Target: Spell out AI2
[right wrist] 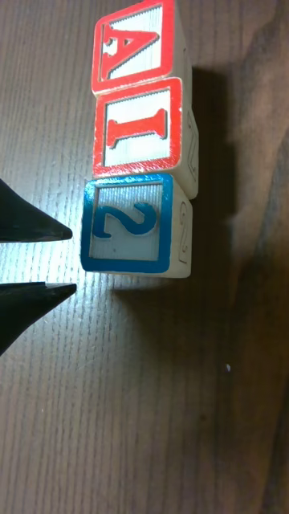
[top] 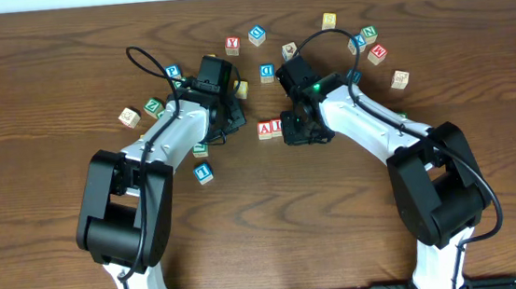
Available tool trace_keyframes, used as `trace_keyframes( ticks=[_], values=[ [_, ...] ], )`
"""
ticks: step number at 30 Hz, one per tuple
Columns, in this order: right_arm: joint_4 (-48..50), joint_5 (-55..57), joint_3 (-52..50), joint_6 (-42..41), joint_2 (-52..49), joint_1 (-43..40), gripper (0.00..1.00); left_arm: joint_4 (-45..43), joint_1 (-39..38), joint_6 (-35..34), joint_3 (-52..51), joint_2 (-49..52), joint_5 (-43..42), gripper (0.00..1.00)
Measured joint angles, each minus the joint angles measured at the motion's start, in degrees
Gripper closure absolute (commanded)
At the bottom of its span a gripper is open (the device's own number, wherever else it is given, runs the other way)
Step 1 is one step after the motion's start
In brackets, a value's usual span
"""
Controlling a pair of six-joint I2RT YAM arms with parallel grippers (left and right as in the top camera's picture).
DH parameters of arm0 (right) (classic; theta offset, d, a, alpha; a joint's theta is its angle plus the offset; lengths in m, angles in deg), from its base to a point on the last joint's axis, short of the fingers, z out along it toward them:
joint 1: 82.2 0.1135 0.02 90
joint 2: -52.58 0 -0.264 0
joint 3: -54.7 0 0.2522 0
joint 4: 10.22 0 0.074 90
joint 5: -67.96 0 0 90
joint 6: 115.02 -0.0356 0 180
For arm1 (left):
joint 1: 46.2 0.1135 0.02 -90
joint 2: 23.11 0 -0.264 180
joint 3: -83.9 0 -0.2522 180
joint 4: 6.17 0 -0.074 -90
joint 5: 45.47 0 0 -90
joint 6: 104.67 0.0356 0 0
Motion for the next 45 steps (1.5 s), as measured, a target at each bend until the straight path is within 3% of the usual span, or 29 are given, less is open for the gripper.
trace_keyframes(
  ticks=[21, 28, 35, 40, 45],
  values=[
    [2.1, 0.7, -0.1, 0.0, 0.0, 0.2, 0.86, 0.0, 0.0, 0.0, 0.0, 0.0, 0.0, 0.93],
    [2.1, 0.9, -0.2, 0.0, 0.0, 0.2, 0.91, 0.0, 0.0, 0.0, 0.0, 0.0, 0.0, 0.92],
    [1.3, 0.4, -0.2, 0.8, 0.3, 0.2, 0.86, 0.0, 0.0, 0.0, 0.0, 0.0, 0.0, 0.92],
    [0.6, 0.1, -0.7, 1.6, 4.2, -0.2, 0.76, 0.0, 0.0, 0.0, 0.0, 0.0, 0.0, 0.93],
    [3.0, 0.1, -0.7, 1.8, 9.1, -1.3, 0.77, -0.2, 0.0, 0.0, 0.0, 0.0, -0.1, 0.93]
  ],
)
